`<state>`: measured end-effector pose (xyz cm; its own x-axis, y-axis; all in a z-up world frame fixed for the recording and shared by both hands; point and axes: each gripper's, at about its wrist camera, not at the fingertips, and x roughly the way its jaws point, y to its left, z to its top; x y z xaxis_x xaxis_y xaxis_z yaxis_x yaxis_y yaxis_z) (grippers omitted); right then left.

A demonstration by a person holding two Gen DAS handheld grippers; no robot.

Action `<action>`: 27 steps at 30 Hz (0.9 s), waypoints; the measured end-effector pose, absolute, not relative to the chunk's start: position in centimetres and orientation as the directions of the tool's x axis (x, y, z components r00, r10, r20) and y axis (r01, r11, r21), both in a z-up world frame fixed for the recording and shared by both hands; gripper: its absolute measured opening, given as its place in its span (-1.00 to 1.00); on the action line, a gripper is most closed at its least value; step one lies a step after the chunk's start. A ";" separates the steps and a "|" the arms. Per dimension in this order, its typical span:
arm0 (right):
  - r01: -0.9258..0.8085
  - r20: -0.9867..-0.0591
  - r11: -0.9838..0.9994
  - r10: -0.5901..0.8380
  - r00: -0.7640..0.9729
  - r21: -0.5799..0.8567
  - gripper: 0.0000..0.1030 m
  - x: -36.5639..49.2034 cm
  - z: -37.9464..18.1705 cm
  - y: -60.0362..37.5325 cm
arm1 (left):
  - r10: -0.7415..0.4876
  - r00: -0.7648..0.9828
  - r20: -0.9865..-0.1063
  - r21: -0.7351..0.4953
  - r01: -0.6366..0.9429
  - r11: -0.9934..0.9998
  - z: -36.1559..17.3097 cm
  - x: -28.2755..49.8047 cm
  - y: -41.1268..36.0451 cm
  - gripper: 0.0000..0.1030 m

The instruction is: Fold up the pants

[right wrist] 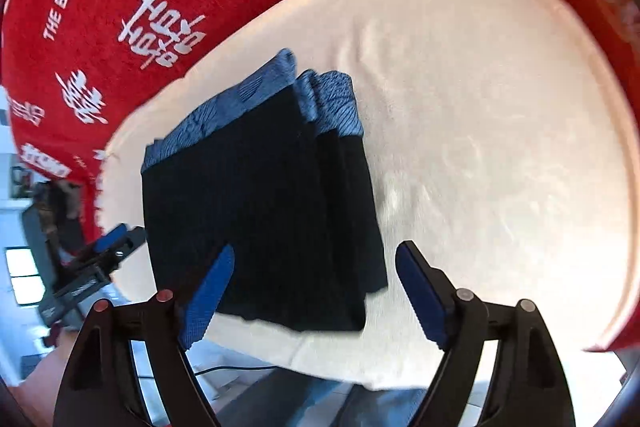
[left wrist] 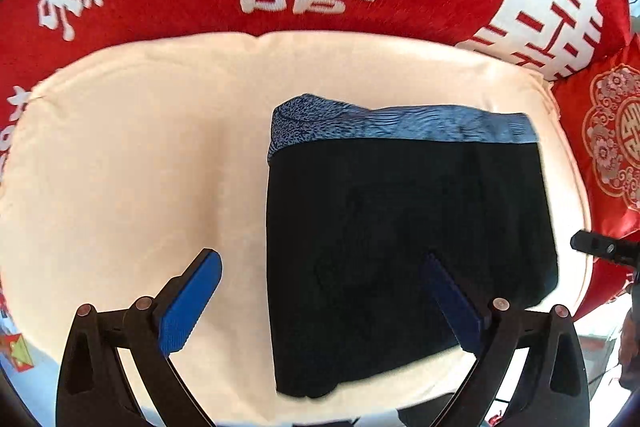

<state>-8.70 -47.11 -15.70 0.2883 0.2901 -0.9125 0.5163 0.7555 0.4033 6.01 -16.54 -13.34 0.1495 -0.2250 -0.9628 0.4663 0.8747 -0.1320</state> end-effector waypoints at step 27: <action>0.492 -0.977 0.861 0.023 0.211 0.127 0.70 -14.3 -3.8 -37.5 | -0.076 0.171 -0.982 0.025 0.521 0.853 -3.9 -1.3 -14.6 0.97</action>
<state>-14.26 -37.47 -3.79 0.2107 0.0235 -0.9773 0.4917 0.8615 0.1267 -1.25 -14.58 -3.95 0.1715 -0.0762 -0.9822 0.5214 0.8529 0.0249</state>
